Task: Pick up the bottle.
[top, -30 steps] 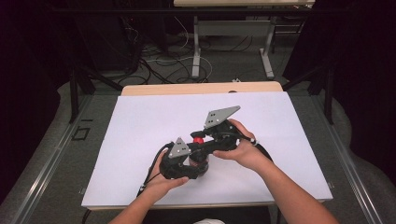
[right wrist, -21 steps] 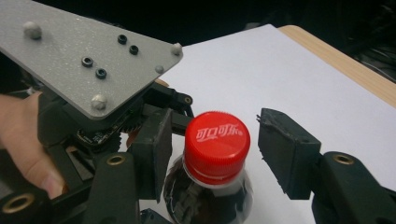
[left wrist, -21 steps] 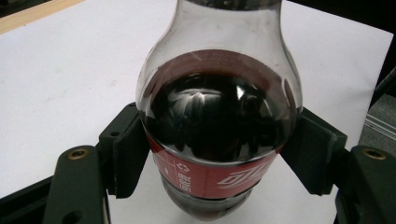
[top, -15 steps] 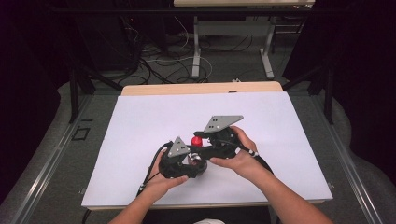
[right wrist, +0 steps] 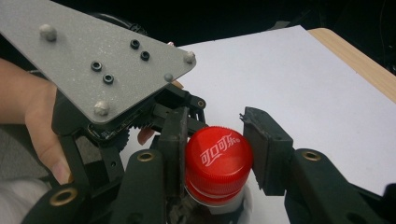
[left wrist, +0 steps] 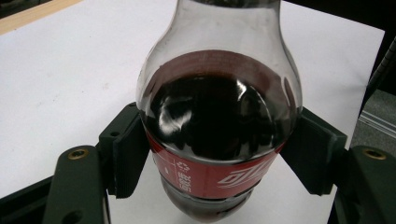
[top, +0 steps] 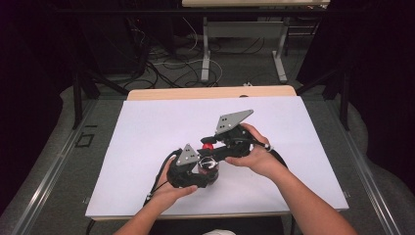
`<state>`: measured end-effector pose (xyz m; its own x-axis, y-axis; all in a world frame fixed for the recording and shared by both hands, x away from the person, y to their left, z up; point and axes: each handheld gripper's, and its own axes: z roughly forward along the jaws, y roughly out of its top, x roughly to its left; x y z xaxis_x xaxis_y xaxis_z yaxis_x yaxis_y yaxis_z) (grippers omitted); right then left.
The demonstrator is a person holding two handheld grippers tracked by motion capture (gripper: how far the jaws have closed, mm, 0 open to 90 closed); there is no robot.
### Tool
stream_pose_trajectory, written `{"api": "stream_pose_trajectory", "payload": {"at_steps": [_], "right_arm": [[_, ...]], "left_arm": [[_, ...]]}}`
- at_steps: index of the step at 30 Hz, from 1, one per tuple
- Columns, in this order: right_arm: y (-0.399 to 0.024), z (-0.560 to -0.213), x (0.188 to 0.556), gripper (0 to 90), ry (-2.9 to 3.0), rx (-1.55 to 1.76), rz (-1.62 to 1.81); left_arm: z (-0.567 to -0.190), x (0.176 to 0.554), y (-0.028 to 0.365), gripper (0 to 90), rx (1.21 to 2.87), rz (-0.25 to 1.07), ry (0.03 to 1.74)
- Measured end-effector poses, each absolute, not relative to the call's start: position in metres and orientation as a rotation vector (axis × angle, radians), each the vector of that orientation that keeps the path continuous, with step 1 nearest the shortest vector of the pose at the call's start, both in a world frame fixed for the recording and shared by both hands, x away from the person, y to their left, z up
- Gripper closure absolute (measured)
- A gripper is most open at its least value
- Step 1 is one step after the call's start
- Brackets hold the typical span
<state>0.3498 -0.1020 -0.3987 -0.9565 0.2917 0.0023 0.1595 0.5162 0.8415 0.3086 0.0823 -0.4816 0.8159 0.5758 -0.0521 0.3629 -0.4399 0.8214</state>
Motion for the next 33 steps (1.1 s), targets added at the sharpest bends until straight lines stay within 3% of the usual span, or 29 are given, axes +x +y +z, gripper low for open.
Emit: {"api": "stream_pose_trajectory", "payload": {"at_steps": [4,9,14,21,33], "right_arm": [[-0.101,-0.400,0.350,60.2,2.607,0.379,1.413],[-0.101,-0.400,0.345,47.6,2.557,0.470,1.425],[-0.101,-0.399,0.336,44.5,2.490,0.581,1.442],[-0.095,-0.404,0.329,59.8,2.460,0.641,1.364],[-0.106,-0.395,0.350,61.3,2.598,0.401,1.467]], "left_arm": [[-0.482,0.309,0.083,30.1,2.090,0.295,0.695],[-0.482,0.310,0.085,30.1,2.085,0.301,0.703],[-0.482,0.310,0.085,30.1,2.071,0.311,0.716],[-0.481,0.309,0.085,30.1,2.088,0.301,0.718],[-0.483,0.307,0.083,30.1,2.074,0.289,0.695]]}}
